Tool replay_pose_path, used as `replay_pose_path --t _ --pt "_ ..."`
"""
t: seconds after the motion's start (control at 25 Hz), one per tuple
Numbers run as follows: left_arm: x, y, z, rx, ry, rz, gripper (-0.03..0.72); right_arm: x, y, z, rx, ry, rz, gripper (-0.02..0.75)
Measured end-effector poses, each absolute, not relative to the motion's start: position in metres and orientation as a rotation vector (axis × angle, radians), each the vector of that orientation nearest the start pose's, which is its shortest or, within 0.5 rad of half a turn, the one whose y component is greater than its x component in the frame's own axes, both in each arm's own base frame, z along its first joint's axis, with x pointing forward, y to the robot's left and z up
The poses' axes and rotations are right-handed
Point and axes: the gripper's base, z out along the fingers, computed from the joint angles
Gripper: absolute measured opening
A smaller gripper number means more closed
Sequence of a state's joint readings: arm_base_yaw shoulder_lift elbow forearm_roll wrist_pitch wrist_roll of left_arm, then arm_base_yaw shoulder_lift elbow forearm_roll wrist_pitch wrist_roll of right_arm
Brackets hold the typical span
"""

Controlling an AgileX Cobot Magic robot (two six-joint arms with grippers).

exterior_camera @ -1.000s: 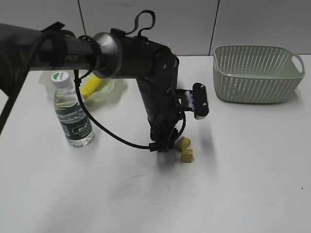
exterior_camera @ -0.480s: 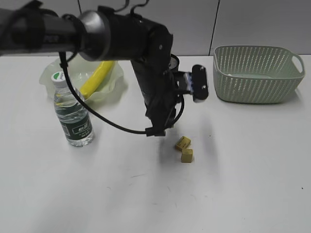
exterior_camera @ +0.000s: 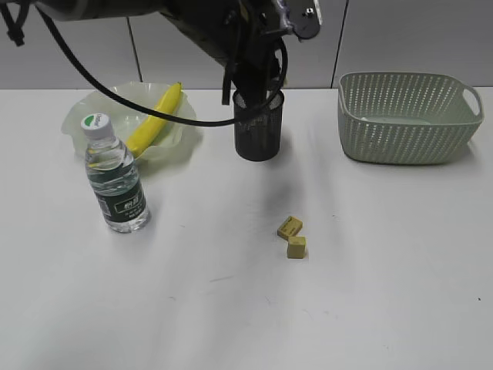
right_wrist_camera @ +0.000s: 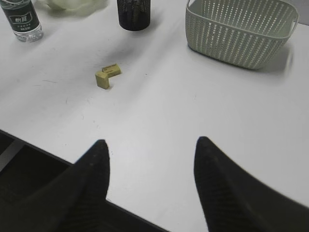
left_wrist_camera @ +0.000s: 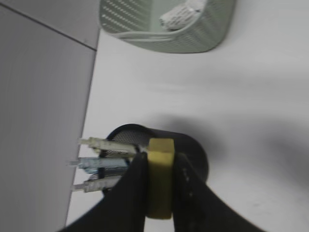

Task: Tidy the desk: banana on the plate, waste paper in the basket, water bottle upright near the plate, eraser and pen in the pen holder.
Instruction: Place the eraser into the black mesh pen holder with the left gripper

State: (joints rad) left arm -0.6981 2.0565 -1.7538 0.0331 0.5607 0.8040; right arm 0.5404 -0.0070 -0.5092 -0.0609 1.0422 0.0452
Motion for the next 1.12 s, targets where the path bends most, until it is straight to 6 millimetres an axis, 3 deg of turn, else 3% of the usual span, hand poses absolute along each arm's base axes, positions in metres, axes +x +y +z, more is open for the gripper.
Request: replay_pose_path --t 0.2,0.36,0.72,1.0,1.12 --pt "0.401 -0.290 0.256 1.457 1.651 0.118 0.095 -0.003 -0.007 0.281 -0.494 1.960 0.300 0.449" --pt "0.416 -0.287 0.240 1.398 1.639 0.121 0.095 -0.003 -0.007 0.281 -0.494 1.960 0.301 0.449" --pt "0.427 -0.293 0.189 1.422 1.699 0.101 0.095 -0.003 -0.007 0.281 -0.494 1.960 0.302 0.449" --pt "0.428 -0.294 0.180 1.429 1.712 0.097 0.101 -0.003 -0.007 0.281 -0.494 1.959 0.301 0.449" --pt "0.427 -0.295 0.180 1.430 1.711 0.096 0.167 -0.003 -0.007 0.281 -0.494 1.959 0.301 0.449"
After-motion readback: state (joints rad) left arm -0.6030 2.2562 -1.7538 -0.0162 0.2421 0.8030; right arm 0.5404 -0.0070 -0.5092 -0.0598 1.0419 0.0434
